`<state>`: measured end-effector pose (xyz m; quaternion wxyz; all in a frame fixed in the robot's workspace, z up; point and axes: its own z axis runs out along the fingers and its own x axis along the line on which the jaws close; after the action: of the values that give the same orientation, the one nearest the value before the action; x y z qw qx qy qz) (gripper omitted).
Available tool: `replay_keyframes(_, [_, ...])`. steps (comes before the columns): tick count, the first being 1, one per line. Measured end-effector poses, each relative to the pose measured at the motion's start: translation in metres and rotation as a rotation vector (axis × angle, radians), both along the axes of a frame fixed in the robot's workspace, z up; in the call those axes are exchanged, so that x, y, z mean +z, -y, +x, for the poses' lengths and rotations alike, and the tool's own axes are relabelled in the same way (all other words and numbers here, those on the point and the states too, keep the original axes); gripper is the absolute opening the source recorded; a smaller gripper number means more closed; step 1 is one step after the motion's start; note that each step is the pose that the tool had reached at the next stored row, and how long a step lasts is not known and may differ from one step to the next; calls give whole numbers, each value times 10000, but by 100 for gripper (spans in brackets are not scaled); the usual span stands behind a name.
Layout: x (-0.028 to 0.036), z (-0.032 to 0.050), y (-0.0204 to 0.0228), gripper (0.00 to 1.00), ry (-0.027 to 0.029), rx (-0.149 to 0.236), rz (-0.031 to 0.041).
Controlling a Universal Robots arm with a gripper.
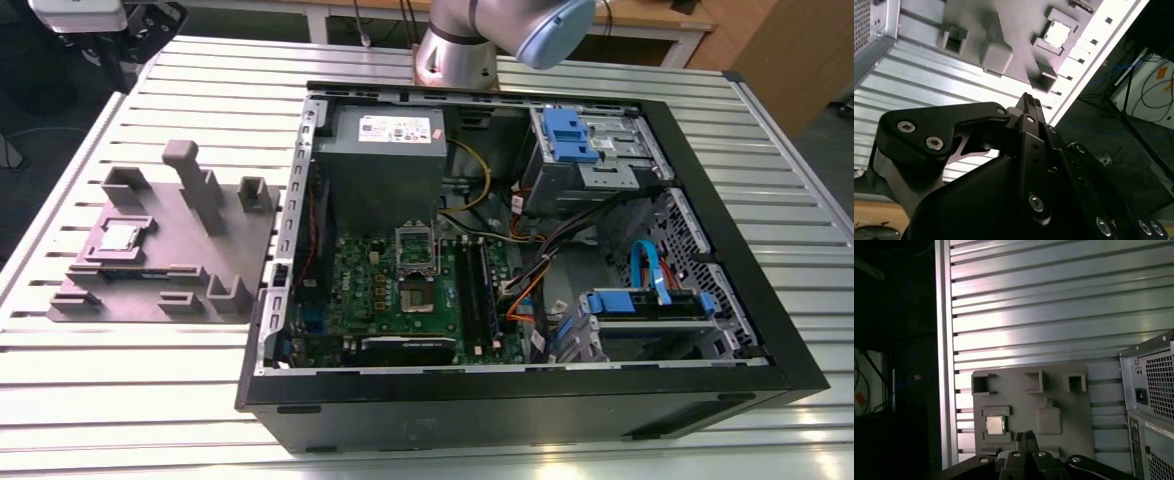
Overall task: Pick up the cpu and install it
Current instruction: 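Reach for the cpu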
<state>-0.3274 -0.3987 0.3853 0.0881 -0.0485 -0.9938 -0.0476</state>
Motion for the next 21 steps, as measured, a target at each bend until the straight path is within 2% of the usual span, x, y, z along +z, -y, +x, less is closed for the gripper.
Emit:
replay_keyframes(1, [1, -3, 0, 10, 154, 0, -52])
replay_keyframes(2, [1, -6, 0, 10, 279, 0, -64])
replay_keyframes(3, [0, -16, 0, 10, 320, -1, -65])
replay_keyframes(12, [0, -21, 0, 10, 323, 0, -58])
replay_keyframes(15, [1, -51, 0, 10, 337, -1, -58])
replay_keyframes(19, [0, -124, 0, 10, 433, -1, -59])
replay_keyframes(21, [1, -152, 0, 10, 540, -1, -59])
